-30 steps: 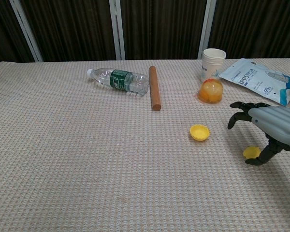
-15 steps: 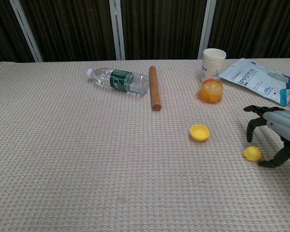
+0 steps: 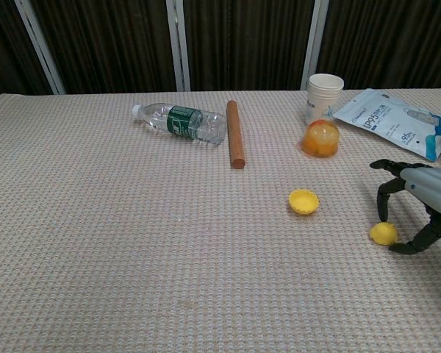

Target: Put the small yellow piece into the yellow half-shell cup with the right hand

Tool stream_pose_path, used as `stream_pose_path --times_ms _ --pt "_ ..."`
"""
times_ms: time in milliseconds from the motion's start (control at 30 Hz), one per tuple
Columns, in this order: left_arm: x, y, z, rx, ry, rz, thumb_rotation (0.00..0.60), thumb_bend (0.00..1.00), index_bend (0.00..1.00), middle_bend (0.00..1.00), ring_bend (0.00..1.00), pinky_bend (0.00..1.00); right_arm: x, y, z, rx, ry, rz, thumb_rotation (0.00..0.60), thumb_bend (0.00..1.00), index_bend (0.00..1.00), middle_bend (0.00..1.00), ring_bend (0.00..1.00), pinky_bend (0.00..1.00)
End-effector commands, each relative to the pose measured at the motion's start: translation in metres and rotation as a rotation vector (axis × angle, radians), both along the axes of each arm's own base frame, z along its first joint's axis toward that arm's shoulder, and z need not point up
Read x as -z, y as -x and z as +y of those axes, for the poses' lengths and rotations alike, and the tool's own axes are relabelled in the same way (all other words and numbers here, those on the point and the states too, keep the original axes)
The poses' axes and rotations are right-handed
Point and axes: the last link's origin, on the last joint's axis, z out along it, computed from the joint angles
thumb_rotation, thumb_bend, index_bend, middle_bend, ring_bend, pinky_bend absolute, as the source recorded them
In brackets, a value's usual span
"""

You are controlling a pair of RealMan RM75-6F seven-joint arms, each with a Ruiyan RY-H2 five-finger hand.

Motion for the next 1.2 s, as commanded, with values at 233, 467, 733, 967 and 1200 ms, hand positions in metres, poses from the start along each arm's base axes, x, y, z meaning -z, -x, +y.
stream_pose_path --times_ms 233,467,733,967,1200 --pt "0.0 0.0 0.0 -0.001 0.0 -0.003 0.6 0.0 0.0 0.0 0.0 0.18 0.002 -0.005 -0.001 -0.003 0.003 -0.012 0.6 0.12 0.55 0.0 0.0 0.0" --pt "0.0 0.0 0.001 0.0 0.001 -0.003 0.6 0.0 0.0 0.0 0.0 0.18 0.002 -0.005 -0.002 -0.003 0.0 -0.006 0.6 0.13 0.55 0.0 0.0 0.0" --pt "0.0 0.0 0.001 0.001 0.002 -0.002 0.6 0.0 0.0 0.0 0.0 0.18 -0.002 -0.007 -0.003 -0.014 0.012 -0.016 0.6 0.13 0.56 0.0 0.0 0.0" --pt "0.001 -0.003 0.001 0.012 0.006 -0.002 0.6 0.0 0.0 0.0 0.0 0.19 -0.011 -0.028 -0.01 -0.076 0.035 -0.031 0.6 0.13 0.56 0.0 0.0 0.0" --pt "0.002 -0.004 0.001 0.025 0.013 -0.002 0.6 0.0 0.0 0.0 0.0 0.19 -0.008 -0.053 -0.022 -0.121 0.035 -0.037 0.6 0.13 0.56 0.0 0.0 0.0"
